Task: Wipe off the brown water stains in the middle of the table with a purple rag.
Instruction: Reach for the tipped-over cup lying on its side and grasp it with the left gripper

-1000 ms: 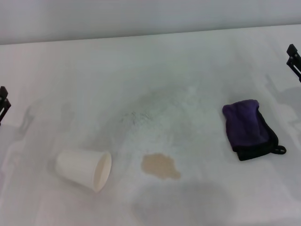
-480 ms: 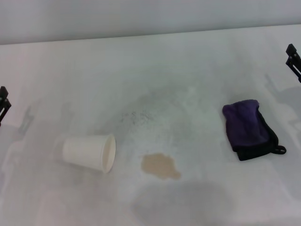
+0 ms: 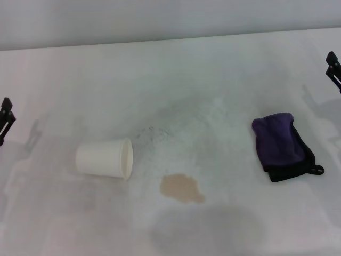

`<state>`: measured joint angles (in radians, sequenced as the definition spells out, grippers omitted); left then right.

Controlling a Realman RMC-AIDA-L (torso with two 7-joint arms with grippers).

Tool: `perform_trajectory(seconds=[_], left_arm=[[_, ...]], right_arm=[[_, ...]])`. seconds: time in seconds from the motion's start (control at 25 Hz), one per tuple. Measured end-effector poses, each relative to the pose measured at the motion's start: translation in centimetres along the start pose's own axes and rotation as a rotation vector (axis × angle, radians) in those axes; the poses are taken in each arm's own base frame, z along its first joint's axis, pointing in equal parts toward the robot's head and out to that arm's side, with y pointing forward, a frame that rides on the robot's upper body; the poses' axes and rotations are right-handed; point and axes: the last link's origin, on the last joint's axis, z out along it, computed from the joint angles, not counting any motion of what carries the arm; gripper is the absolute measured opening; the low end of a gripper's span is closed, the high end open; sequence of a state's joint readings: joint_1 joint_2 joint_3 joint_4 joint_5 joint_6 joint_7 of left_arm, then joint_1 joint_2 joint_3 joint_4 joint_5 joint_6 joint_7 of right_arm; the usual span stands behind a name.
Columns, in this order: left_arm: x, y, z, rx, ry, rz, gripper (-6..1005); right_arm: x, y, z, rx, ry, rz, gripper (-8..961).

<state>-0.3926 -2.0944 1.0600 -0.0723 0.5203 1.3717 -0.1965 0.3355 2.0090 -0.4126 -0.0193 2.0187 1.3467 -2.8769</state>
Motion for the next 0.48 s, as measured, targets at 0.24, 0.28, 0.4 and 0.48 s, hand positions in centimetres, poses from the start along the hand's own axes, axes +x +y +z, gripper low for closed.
perform_trajectory(seconds=[0.24, 0.28, 0.4, 0.48], left_arm=[[1.4, 0.2, 0.1, -0.033, 0.089, -0.077, 862], [1.7, 0.2, 0.3, -0.047, 0.101, -0.110, 862], [2.4, -0.2, 1.1, -0.139, 0.095, -0.184, 862], [2.6, -0.3, 1.6, -0.235, 0.055, -0.186, 862]], right_arm=[[0.0, -0.1, -0.1, 0.002, 0.001, -0.002, 845], [0.0, -0.1, -0.1, 0.002, 0.000, -0.003, 845], [0.0, -0.2, -0.1, 0.004, 0.000, -0.013, 844], [0.0, -0.4, 0.0, 0.008, 0.003, -0.017, 844]])
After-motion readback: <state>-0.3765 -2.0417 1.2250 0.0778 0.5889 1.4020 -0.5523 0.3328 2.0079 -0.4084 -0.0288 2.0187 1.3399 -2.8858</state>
